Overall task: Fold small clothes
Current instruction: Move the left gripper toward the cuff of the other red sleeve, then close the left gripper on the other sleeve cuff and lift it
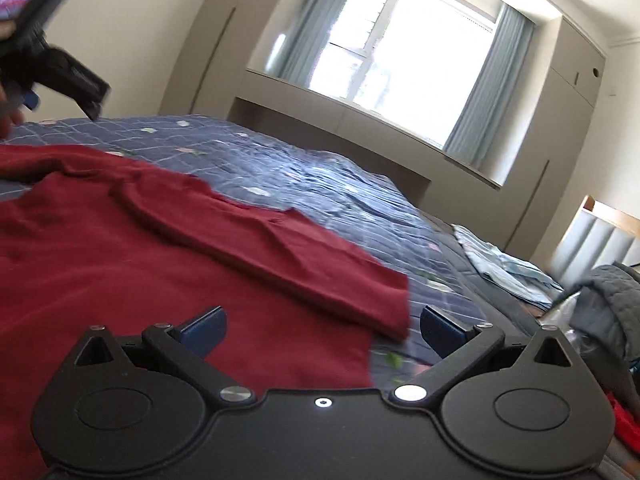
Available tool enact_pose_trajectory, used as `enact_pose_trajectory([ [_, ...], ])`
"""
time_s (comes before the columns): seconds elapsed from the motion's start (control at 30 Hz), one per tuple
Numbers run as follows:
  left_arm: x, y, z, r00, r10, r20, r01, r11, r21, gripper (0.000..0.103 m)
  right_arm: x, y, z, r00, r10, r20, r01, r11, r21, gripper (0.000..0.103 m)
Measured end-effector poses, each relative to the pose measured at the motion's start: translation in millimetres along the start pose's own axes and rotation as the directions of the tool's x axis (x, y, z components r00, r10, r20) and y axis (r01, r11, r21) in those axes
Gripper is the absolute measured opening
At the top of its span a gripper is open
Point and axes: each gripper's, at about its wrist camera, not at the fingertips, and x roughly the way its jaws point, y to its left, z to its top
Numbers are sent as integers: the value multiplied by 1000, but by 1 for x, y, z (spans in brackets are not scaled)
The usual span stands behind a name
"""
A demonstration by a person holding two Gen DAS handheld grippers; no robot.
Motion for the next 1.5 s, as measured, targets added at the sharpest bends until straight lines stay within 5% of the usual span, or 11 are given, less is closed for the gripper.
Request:
enact_pose_trajectory([
  [0.27, -45, 127, -40, 987, 126, -99, -141, 976, -164, 103, 14, 25, -14, 996, 30, -81, -33, 999, -40, 103],
  [0.5, -55, 222, -78, 952, 212, -220, -284, 879, -384, 103, 23, 12, -17, 988, 99, -116, -93, 994, 55, 103],
  [0.77, -64, 246, -91, 972, 180, -149, -229, 856, -464, 103, 19, 21, -17, 994, 59, -96, -58, 998, 6, 103],
  [0.87, -62, 256, -92, 975, 187, -123, -224, 822, -523, 102, 18, 23, -18, 995, 47, -91, -48, 999, -8, 103],
  [1.13, -56, 279, -90, 951, 273, -147, -305, 745, -593, 51, 18, 23, -18, 995, 47, -91, -48, 999, -7, 103],
  [1.27, -54, 289, -88, 948, 281, -152, -314, 730, -607, 41, 18, 23, -18, 995, 47, -91, -48, 999, -6, 103],
  [1.43, -50, 297, -84, 946, 288, -150, -317, 725, -612, 9, 18, 24, -17, 995, 42, -88, -43, 999, -12, 103],
  [1.5, -51, 297, -82, 948, 286, -138, -309, 724, -616, 7, 17, 24, -17, 996, 38, -85, -39, 999, -16, 103],
])
